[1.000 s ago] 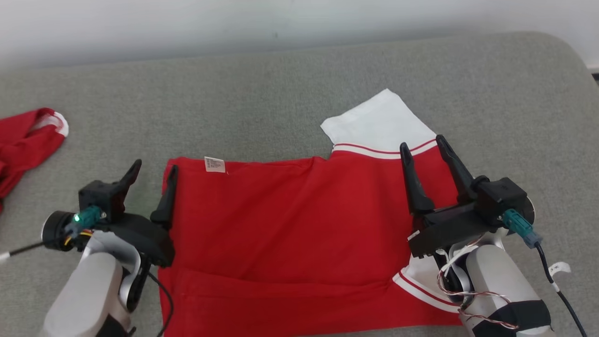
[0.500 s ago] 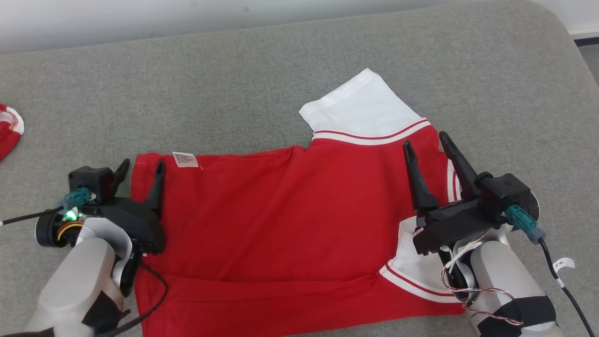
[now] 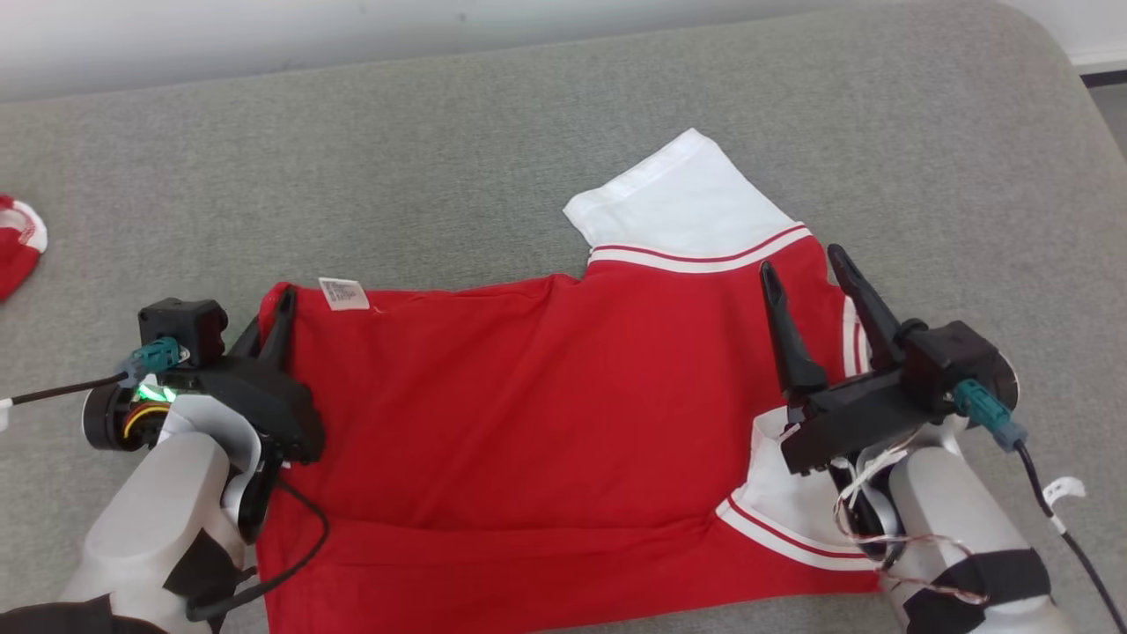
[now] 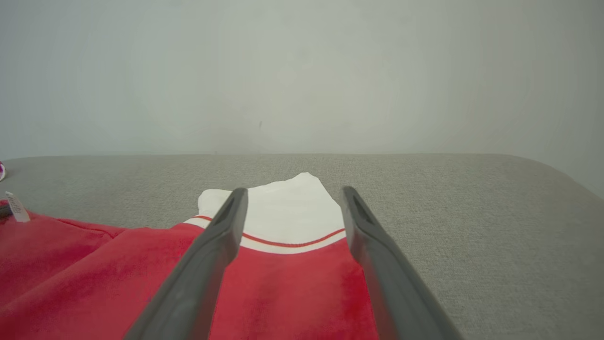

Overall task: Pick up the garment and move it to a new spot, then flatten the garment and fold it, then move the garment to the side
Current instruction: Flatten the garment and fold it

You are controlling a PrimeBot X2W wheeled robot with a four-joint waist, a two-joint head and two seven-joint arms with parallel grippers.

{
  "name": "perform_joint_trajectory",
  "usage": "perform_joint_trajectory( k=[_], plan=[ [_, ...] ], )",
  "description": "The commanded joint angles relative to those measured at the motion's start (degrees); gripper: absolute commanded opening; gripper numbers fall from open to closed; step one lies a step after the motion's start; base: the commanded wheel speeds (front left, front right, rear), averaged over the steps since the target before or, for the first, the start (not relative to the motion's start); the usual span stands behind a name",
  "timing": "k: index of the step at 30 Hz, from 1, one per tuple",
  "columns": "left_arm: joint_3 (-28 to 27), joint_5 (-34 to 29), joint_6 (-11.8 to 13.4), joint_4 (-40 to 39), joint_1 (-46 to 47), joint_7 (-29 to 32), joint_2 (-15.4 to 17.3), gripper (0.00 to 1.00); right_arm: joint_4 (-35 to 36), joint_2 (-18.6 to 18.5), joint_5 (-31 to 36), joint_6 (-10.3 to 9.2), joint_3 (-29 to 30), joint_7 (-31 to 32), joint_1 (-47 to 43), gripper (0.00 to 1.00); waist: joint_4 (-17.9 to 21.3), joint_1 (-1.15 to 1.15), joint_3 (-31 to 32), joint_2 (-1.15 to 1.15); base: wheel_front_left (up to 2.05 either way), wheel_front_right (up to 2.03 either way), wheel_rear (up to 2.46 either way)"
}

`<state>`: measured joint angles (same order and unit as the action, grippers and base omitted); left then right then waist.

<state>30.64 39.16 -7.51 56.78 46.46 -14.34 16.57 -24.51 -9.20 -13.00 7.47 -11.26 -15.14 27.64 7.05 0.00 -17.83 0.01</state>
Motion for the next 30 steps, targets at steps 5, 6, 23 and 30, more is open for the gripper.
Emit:
perform_joint_trajectory(
  k=[5,6,23,30],
  plan=[
    [-1.7,2.0,0.1,-5.6,-1.1,-0.8,0.2,0.00,-6.3,-2.6,-0.4,0.08,-1.3,-0.1,6.5,1.00,-2.1,0.00,0.1,-0.01,0.00,0.00,0.00],
    [-2.5,1.6,0.1,-7.3,-1.8,-0.8,0.4,0.00,-7.9,-3.1,-0.5,0.08,-1.6,-0.1,8.2,1.00,-2.6,0.00,0.1,-0.01,0.00,0.00,0.00],
    [-5.0,-6.8,0.2,-21.8,-5.8,-0.8,-5.1,0.00,-36.8,-8.4,-3.1,0.08,-8.2,15.7,35.0,1.00,-11.6,0.00,-5.8,-0.01,0.00,0.00,0.00],
    [-5.2,-7.9,0.1,-23.3,-6.3,-0.8,-6.3,0.00,-43.0,-9.4,-3.6,0.08,-9.7,16.6,38.5,1.00,-13.3,0.00,-7.1,-0.01,0.00,0.00,0.00]
  ],
)
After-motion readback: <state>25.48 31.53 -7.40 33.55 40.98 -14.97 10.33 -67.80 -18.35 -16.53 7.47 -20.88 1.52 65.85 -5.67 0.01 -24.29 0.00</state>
